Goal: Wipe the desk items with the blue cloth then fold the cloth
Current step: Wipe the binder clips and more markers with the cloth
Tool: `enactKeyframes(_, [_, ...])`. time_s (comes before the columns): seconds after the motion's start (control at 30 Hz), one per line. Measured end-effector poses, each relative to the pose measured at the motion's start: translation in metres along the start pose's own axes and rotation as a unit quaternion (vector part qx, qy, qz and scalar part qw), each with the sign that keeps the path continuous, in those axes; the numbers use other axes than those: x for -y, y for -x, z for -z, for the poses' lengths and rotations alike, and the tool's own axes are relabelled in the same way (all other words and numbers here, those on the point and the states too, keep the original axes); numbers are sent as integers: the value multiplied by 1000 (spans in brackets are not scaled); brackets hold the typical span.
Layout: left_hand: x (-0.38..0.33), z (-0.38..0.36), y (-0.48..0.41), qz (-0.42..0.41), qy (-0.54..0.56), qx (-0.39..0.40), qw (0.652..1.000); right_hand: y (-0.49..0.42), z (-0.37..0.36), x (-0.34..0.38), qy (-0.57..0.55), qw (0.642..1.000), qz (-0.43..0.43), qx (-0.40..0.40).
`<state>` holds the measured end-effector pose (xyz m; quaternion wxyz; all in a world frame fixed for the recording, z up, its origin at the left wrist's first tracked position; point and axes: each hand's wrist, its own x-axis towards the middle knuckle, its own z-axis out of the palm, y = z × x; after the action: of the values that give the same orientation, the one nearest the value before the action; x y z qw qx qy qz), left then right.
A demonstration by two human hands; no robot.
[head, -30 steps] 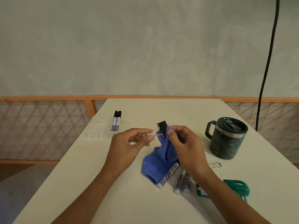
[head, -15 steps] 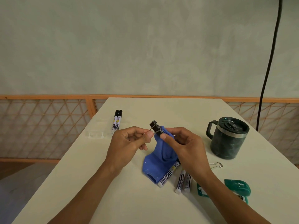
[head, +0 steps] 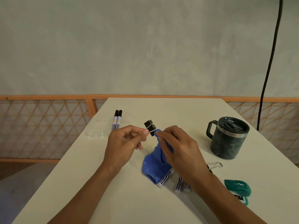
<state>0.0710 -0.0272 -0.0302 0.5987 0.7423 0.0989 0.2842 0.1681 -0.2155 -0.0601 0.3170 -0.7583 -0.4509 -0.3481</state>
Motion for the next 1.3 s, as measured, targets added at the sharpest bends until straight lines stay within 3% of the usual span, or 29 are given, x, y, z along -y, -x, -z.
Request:
enactKeyframes(0.13, [1,-2,2,-29,-33,18,999,-2,2,1,-29,999,-13,-23])
enactKeyframes(0.33, [-2,0,0,-20,7,-29,999,2,2,-5,7,1000,0,30])
enactKeyframes(0.43, [-2,5,-3,-25,0,-32,999,-1,9,-6,-9,1000,-22,-12])
enactKeyframes(0.53, [0,4,-2,-29,-19,-15,999,-4,11,1,-12,999,-7,-31])
enactKeyframes(0.7, [2,4,-3,-30,-28,-11,999,0,3,-4,-5,1000,0,12])
enactKeyframes(0.87, [5,5,-3,-48,-71,17,996,-1,10,-3,-9,1000,-9,-19])
enactKeyframes(1.03, [7,4,-3,-47,-64,22,997,0,3,-4,4,1000,7,22])
enactKeyframes(1.3, [8,-1,1,-70,-96,50,992,-2,4,-1,7,1000,11,-13])
